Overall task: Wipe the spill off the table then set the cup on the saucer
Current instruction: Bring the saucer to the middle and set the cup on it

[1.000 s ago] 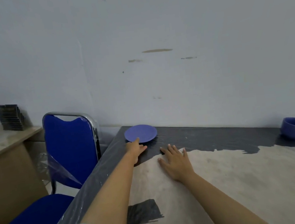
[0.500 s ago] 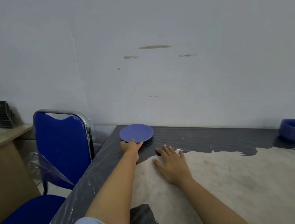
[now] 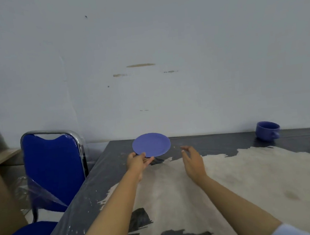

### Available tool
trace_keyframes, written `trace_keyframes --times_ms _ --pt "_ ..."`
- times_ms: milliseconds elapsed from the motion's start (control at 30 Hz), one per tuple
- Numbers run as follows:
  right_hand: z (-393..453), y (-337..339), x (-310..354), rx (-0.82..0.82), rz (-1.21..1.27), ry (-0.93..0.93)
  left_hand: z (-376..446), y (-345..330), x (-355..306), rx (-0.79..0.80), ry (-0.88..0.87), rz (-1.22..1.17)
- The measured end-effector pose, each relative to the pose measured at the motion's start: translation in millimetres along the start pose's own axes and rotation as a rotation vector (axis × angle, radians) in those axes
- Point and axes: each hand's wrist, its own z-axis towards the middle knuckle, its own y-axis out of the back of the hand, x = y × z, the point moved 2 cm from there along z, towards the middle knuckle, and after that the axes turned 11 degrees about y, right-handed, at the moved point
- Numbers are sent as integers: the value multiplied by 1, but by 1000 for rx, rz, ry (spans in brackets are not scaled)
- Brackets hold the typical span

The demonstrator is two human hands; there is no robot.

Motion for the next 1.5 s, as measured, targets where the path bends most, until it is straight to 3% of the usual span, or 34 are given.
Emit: trace_keyframes --times_ms 333,567,1133,1500 --pt "-26 132 -19 -107 -102 -177 -74 -87 79 314 129 121" --pt "-57 206 -25 -198 -199 -234 -124 -122 131 379 208 193" --pt "-92 223 -31 -139 -281 -233 -173 -125 158 262 306 305" --pt "-73 251 -38 -106 -340 -250 -166 -132 125 -1 -7 1058"
